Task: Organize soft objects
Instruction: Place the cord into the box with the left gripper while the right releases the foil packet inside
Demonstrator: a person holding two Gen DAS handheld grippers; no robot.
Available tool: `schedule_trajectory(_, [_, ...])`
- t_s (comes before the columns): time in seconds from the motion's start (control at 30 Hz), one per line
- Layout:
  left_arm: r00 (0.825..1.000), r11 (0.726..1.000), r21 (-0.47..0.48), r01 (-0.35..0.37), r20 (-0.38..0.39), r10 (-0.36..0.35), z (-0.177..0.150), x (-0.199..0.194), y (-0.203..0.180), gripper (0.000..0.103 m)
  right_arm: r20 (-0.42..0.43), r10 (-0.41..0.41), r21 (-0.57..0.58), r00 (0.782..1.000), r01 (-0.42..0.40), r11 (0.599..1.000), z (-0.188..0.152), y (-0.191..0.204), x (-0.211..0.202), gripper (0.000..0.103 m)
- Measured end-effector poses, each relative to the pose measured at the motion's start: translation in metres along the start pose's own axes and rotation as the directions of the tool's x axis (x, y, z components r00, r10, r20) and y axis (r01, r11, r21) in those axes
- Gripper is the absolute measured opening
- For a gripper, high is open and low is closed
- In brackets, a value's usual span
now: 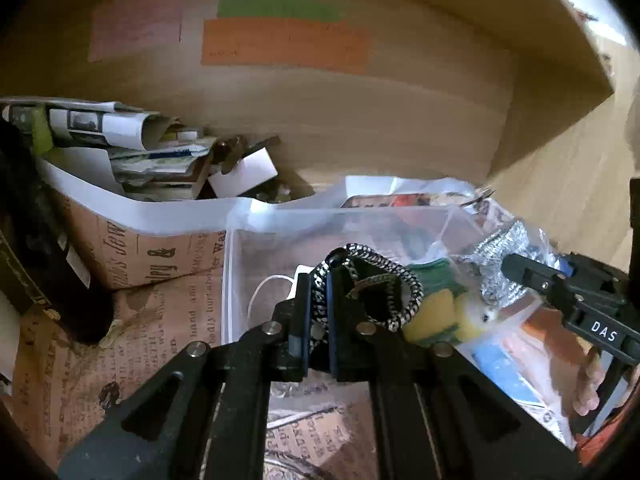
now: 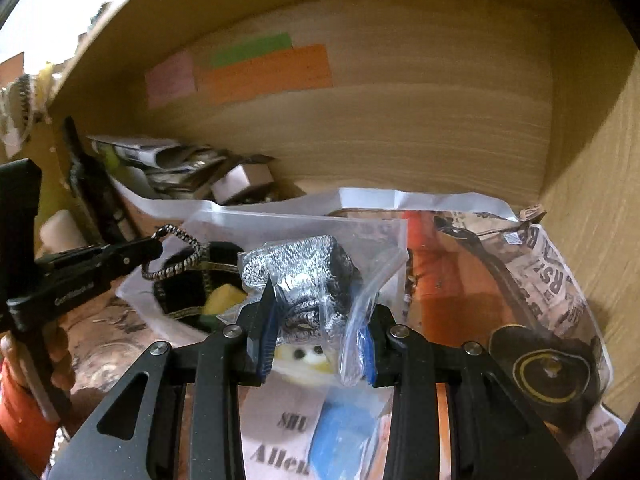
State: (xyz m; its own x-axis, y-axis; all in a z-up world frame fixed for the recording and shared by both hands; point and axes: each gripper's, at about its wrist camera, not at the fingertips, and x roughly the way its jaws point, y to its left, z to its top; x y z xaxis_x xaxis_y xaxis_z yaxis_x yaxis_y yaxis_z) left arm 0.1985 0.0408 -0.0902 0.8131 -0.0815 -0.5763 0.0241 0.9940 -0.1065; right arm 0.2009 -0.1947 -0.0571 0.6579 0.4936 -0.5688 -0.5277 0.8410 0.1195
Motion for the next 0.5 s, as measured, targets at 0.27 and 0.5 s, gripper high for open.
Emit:
schedule_trajectory(0.27, [0.999, 1.0, 0.031, -0.005, -0.049, 0.006, -0.007, 0.013, -0.005, 0.009, -0.066, -0.023, -0.032, 0.998, 0.021, 0.999, -0.003, 0.005, 0.031, 0.033])
schedule_trajectory(0.5, [0.999, 1.0, 0.016, 0.021, -0.035, -0.02, -0.006, -0.004, -0.002, 0.048, -0.046, -0.038, -0.06, 0.998, 0.035, 0.998, -0.001, 0.011, 0.025, 0.066])
